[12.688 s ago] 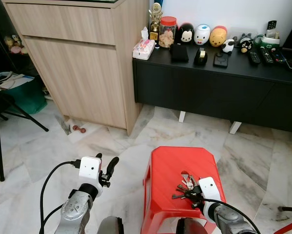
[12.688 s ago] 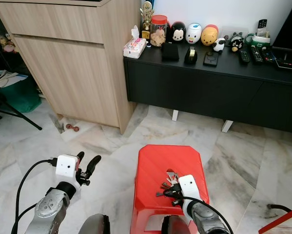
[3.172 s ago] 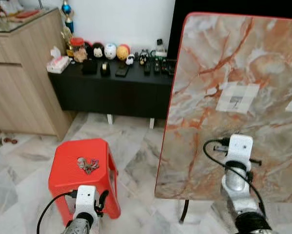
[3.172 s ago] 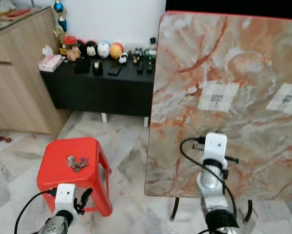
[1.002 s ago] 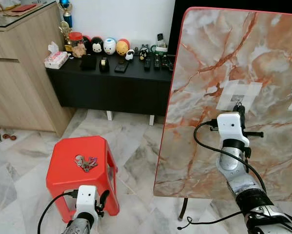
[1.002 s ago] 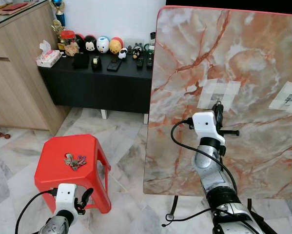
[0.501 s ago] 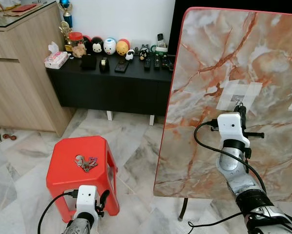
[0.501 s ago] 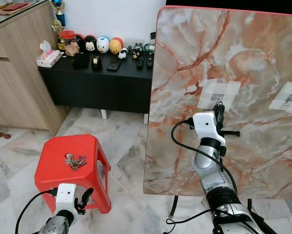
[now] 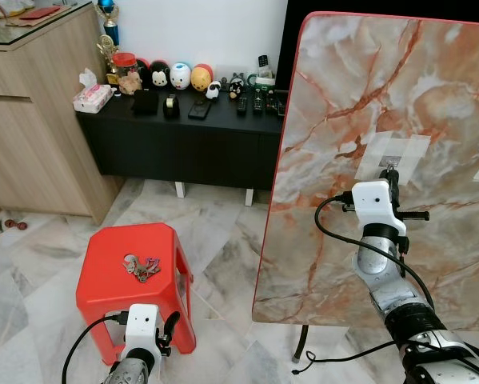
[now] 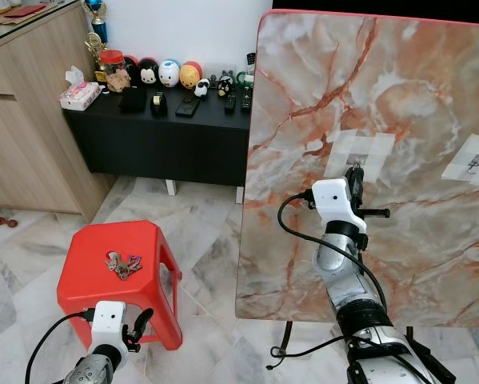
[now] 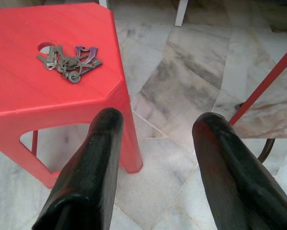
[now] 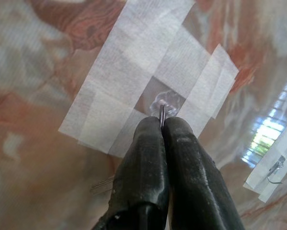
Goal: Hang keys on a hook
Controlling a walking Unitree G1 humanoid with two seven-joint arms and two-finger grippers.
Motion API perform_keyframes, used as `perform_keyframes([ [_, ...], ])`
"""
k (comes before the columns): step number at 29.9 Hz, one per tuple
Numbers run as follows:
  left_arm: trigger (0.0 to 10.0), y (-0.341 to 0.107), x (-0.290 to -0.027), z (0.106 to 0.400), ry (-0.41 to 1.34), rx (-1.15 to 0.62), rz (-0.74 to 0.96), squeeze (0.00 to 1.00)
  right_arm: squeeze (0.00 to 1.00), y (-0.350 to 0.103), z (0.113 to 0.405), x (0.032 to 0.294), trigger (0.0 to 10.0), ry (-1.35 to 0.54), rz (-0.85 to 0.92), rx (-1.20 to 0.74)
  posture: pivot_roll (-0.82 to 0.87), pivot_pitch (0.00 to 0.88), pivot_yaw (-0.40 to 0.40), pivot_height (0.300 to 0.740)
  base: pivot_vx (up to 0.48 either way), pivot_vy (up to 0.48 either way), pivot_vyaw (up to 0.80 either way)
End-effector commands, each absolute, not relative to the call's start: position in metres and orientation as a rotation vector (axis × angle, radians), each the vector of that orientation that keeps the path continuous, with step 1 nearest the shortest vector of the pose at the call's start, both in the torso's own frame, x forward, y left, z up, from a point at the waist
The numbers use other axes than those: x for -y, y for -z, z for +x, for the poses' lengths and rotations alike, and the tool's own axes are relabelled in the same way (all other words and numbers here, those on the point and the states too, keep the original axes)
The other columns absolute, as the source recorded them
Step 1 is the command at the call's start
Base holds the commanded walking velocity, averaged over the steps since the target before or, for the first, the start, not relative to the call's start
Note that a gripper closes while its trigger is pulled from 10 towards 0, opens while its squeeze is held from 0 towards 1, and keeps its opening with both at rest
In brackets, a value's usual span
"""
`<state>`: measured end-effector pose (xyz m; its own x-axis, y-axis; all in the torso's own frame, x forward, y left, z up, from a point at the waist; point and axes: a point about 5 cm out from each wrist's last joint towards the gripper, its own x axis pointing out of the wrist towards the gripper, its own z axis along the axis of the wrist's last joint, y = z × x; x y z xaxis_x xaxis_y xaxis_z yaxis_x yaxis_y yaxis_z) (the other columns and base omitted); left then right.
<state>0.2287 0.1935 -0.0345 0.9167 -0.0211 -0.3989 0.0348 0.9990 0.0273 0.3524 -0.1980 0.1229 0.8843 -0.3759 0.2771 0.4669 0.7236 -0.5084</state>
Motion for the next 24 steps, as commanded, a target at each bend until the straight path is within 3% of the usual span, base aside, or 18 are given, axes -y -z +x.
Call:
perform_keyframes([
  [1, 10.0, 0.036, -0.191, 0.228, 0.036, -0.422, 0.031, 0.00, 0.00, -0.125, 0.354, 0.203, 10.0, 0.477, -0.623, 0.153, 0.15, 0.000, -0.062, 0.740, 0.000, 0.000, 0.00],
  [24, 10.0, 0.036, -0.191, 0.229, 0.039, -0.425, 0.034, 0.00, 0.00, -0.121, 0.350, 0.194, 10.0, 0.438, -0.627, 0.171, 0.15, 0.000, -0.059, 0.740, 0.000, 0.000, 0.00],
])
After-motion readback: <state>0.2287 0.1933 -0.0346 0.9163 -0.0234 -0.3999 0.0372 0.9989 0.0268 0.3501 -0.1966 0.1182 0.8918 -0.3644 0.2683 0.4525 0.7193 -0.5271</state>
